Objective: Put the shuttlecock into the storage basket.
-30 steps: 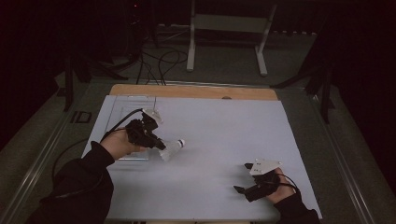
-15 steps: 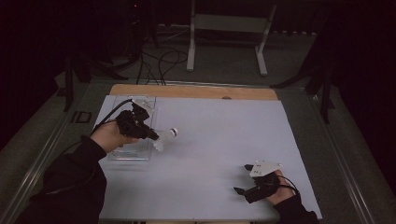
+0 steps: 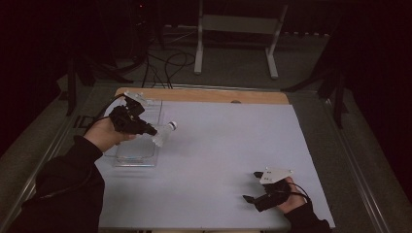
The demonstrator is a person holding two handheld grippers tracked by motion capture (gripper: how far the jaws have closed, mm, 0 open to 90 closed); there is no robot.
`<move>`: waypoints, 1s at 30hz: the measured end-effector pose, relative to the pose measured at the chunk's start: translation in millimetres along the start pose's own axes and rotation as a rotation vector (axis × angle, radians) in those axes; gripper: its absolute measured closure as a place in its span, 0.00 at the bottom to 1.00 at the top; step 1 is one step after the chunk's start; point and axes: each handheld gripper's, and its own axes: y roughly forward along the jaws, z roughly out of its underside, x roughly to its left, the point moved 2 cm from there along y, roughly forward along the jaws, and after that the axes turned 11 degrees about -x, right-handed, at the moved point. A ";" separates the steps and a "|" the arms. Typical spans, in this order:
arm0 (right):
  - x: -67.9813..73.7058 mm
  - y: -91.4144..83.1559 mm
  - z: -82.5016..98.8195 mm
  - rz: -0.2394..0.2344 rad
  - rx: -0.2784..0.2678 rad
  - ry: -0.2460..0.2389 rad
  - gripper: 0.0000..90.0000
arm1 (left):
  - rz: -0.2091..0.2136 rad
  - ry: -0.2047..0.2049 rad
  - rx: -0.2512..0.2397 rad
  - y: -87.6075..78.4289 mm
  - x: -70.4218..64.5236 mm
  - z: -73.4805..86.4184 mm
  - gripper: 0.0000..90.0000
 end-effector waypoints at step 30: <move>-1.5 -3.7 -1.2 0.007 -0.019 0.014 0.10 | -0.281 -0.154 -0.114 -20.8 34.5 8.4 1.00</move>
